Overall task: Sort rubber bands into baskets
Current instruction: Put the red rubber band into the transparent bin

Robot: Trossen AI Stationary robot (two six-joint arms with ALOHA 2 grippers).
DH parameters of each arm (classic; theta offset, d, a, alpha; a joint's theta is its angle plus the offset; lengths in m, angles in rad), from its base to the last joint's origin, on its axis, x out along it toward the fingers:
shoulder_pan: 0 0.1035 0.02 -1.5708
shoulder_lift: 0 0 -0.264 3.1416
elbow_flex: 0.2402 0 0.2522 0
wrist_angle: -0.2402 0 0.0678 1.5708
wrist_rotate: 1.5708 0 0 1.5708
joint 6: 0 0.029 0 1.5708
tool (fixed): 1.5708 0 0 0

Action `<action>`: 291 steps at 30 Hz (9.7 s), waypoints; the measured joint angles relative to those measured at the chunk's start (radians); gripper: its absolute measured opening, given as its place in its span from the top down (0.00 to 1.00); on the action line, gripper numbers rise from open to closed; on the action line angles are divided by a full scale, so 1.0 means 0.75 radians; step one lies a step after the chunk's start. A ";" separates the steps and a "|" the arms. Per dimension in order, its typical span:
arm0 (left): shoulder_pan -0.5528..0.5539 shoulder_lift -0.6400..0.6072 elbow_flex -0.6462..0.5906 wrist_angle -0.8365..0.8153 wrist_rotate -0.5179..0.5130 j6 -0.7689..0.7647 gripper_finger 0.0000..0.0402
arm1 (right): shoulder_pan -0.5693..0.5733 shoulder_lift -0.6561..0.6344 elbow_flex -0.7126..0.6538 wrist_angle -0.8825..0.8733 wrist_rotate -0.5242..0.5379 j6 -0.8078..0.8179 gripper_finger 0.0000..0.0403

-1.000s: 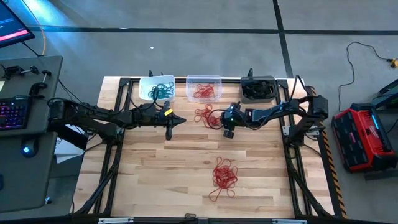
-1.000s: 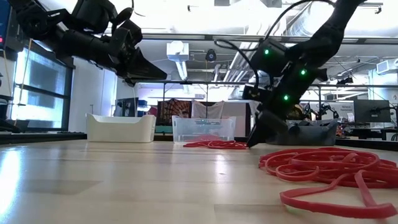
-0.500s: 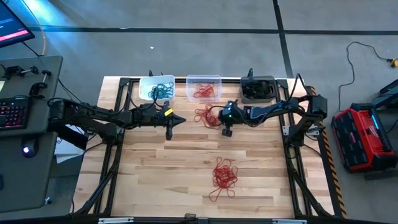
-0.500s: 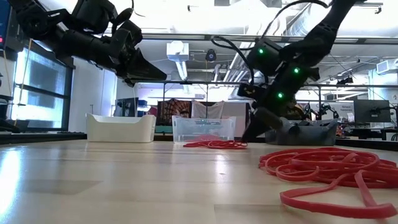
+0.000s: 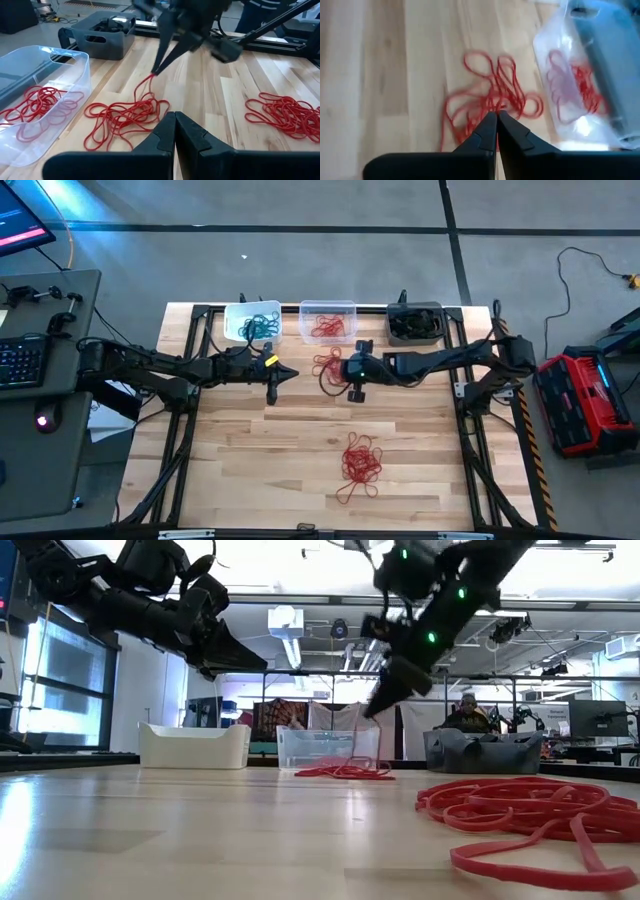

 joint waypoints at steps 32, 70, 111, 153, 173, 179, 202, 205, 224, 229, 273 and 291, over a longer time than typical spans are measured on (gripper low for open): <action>-0.002 0.000 -0.001 -0.012 0.000 -0.002 1.00 | -0.253 0.043 0.334 0.171 0.161 -0.147 1.00; -0.001 0.000 -0.001 -0.020 0.000 -0.001 1.00 | -0.648 0.513 0.594 0.082 -0.352 0.096 0.86; -0.001 0.000 0.001 -0.054 0.001 0.002 1.00 | -0.156 0.113 -0.001 0.406 -0.197 0.269 1.00; -0.002 0.000 0.001 -0.055 0.000 -0.001 1.00 | -0.052 0.173 -0.342 0.463 -0.236 0.478 0.71; -0.002 0.000 0.000 -0.061 0.000 -0.001 1.00 | 0.110 0.162 0.036 0.011 -0.337 0.408 1.00; -0.002 0.000 0.000 -0.063 0.000 -0.001 1.00 | 0.190 0.160 0.246 -0.164 -0.199 0.357 1.00; -0.002 0.000 0.000 -0.065 0.000 0.000 1.00 | -0.180 0.157 0.639 -0.236 0.052 -0.088 1.00; -0.001 0.000 0.000 -0.065 0.000 0.000 1.00 | -0.273 0.168 0.639 -0.182 0.026 -0.082 1.00; -0.002 0.000 0.000 -0.070 0.001 -0.003 1.00 | -0.580 0.357 0.639 0.053 -0.189 -0.138 1.00; -0.003 0.000 -0.001 -0.095 0.001 -0.023 1.00 | -0.601 0.409 0.639 -0.012 -0.200 -0.126 1.00; -0.001 0.000 -0.001 -0.106 0.036 0.002 1.00 | -0.273 0.196 0.314 0.114 -0.290 0.161 1.00; -0.001 0.000 -0.001 -0.104 0.036 0.047 1.00 | 0.077 -0.020 -0.242 0.374 -0.111 0.597 1.00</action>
